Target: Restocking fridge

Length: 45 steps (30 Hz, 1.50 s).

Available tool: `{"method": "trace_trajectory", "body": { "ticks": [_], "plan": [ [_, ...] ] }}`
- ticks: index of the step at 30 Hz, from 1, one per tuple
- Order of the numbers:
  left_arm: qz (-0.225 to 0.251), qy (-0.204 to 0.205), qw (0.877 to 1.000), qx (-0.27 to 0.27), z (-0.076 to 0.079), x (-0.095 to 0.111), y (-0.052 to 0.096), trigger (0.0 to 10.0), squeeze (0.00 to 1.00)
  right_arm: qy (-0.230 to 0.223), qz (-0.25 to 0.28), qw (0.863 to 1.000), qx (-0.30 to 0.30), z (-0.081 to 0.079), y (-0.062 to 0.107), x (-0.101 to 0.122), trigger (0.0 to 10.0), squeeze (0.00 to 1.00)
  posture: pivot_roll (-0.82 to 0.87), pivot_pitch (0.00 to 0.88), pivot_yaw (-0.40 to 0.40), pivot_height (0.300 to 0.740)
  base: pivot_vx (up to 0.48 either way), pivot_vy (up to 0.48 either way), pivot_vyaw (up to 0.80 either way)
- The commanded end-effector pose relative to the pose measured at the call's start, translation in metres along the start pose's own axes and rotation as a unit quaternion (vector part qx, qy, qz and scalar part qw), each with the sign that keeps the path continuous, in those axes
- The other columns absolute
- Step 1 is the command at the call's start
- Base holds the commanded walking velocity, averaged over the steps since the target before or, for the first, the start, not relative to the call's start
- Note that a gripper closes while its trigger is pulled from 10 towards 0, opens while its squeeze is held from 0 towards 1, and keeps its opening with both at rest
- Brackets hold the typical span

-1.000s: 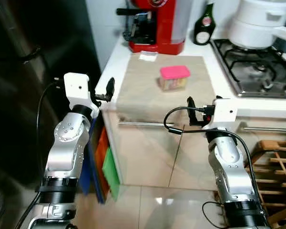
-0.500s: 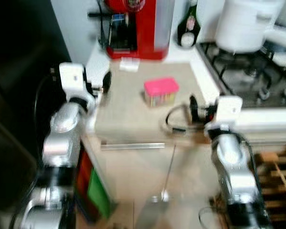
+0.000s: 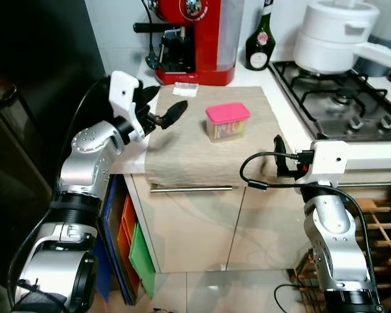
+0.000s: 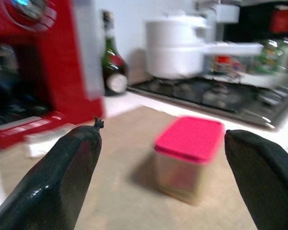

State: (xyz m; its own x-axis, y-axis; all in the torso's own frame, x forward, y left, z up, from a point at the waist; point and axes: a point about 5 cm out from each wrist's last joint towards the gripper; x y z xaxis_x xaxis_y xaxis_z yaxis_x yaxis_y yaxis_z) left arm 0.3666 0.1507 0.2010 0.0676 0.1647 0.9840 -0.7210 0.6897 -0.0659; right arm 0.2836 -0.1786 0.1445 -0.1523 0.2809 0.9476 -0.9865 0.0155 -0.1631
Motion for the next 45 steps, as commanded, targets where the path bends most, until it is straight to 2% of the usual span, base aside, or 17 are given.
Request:
{"method": "trace_trajectory", "body": {
  "ticks": [1, 8, 12, 13, 14, 21, 27, 28, 30, 33, 34, 35, 36, 37, 40, 43, 45],
  "plan": [
    [-0.022, -0.012, 0.999, -0.032, 0.002, 0.002, -0.004, 10.0, 0.00, -0.005, 0.007, 1.000, -0.001, 0.004, 0.002, 0.006, 10.0, 0.00, -0.16, 0.000, 0.091, 0.740, 0.000, 0.000, 0.00],
    [-0.066, -0.017, 0.995, -0.073, 0.003, -0.010, -0.014, 10.0, 0.00, -0.003, 0.005, 1.000, -0.001, 0.011, 0.008, 0.007, 10.0, 0.00, -0.17, 0.007, 0.100, 0.740, 0.000, 0.000, 0.00],
    [-0.072, -0.034, 0.996, -0.042, -0.003, -0.011, -0.019, 10.0, 0.00, -0.004, 0.001, 1.000, -0.001, 0.010, 0.011, 0.006, 10.0, 0.00, -0.18, 0.011, 0.101, 0.740, 0.000, 0.000, 0.00],
    [-0.071, -0.045, 0.996, -0.016, -0.007, -0.010, -0.020, 10.0, 1.00, -0.005, 0.001, 1.000, -0.001, 0.009, 0.010, 0.007, 10.0, 0.00, -0.18, 0.011, 0.101, 0.740, 0.000, 0.000, 0.00],
    [-0.073, -0.053, 0.996, -0.001, -0.010, -0.010, -0.021, 10.0, 1.00, -0.006, 0.000, 1.000, 0.000, 0.008, 0.011, 0.007, 10.0, 0.00, -0.18, 0.013, 0.100, 0.740, 0.000, 0.000, 0.00],
    [-0.070, -0.061, 0.993, 0.074, -0.022, -0.009, -0.022, 10.0, 1.00, -0.008, -0.001, 1.000, 0.005, 0.008, 0.012, 0.009, 10.0, 0.00, -0.18, 0.021, 0.092, 0.740, 0.000, 0.000, 0.00],
    [-0.045, -0.046, 0.993, 0.094, -0.027, -0.007, -0.018, 10.0, 1.00, -0.016, 0.014, 0.999, 0.041, 0.001, 0.019, 0.018, 10.0, 0.00, -0.21, 0.013, 0.130, 0.740, 0.000, 0.000, 0.00],
    [-0.001, -0.035, 0.996, 0.086, -0.024, -0.004, -0.011, 10.0, 0.00, -0.014, 0.017, 0.999, 0.042, 0.003, 0.029, 0.023, 10.0, 0.00, -0.22, 0.015, 0.143, 0.740, 0.000, 0.000, 0.00],
    [0.076, -0.003, 0.992, 0.098, -0.008, 0.005, 0.006, 10.0, 0.00, -0.003, 0.014, 0.999, 0.043, 0.006, 0.043, 0.028, 10.0, 0.00, -0.21, 0.014, 0.140, 0.740, 0.000, 0.000, 0.00],
    [0.135, 0.022, 0.981, 0.140, 0.019, 0.011, 0.035, 10.0, 0.00, 0.009, 0.017, 0.999, 0.044, 0.008, 0.057, 0.035, 10.0, 0.00, -0.19, 0.009, 0.127, 0.740, 0.000, 0.000, 0.00],
    [0.134, 0.021, 0.978, 0.160, 0.030, 0.006, 0.046, 10.0, 0.00, 0.009, 0.016, 0.999, 0.040, 0.009, 0.063, 0.038, 10.0, 0.00, -0.16, 0.005, 0.107, 0.740, 0.000, 0.000, 0.00],
    [0.124, -0.024, 0.971, 0.204, 0.045, -0.005, 0.068, 10.0, 0.00, 0.005, 0.010, 0.999, 0.036, 0.010, 0.072, 0.040, 10.0, 0.00, -0.13, 0.002, 0.081, 0.740, 0.000, 0.000, 0.00],
    [0.124, -0.024, 0.971, 0.204, 0.045, -0.005, 0.068, 10.0, 0.00, 0.005, 0.010, 0.999, 0.036, 0.010, 0.072, 0.040, 10.0, 0.00, -0.13, 0.002, 0.081, 0.740, 0.000, 0.000, 0.00],
    [0.110, -0.053, 0.959, 0.255, 0.053, -0.018, 0.087, 10.0, 0.00, 0.016, 0.010, 0.999, 0.050, 0.009, 0.077, 0.040, 10.0, 0.00, -0.11, 0.002, 0.062, 0.740, 0.000, 0.000, 0.00],
    [0.078, -0.099, 0.941, 0.314, 0.054, -0.039, 0.106, 10.0, 0.00, 0.023, 0.008, 0.998, 0.058, 0.012, 0.076, 0.036, 10.0, 0.00, -0.09, 0.000, 0.040, 0.740, 0.000, 0.000, 0.00],
    [0.006, -0.119, 0.928, 0.352, 0.061, -0.066, 0.112, 10.0, 0.00, 0.026, -0.006, 0.998, 0.062, 0.016, 0.067, 0.026, 10.0, 0.00, -0.07, 0.000, 0.011, 0.740, 0.000, 0.000, 0.00],
    [0.014, -0.130, 0.923, 0.363, 0.061, -0.060, 0.104, 10.0, 0.00, 0.020, -0.009, 0.998, 0.067, 0.015, 0.057, 0.022, 10.0, 0.00, -0.06, 0.000, 0.001, 0.740, 0.000, 0.000, 0.00]
  ]
}}
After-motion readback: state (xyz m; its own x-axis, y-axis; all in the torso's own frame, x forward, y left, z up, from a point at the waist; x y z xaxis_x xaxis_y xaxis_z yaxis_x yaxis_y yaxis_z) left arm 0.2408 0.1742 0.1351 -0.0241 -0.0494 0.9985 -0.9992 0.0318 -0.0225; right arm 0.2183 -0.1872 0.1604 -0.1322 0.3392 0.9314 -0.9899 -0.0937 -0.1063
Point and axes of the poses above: a point about 5 cm out from each wrist's last joint towards the gripper, its own y axis pointing back from the gripper into the wrist, its own x axis along the axis of the wrist's last joint, z = x × y, and after that the axes turned 12 degrees about y, right-handed
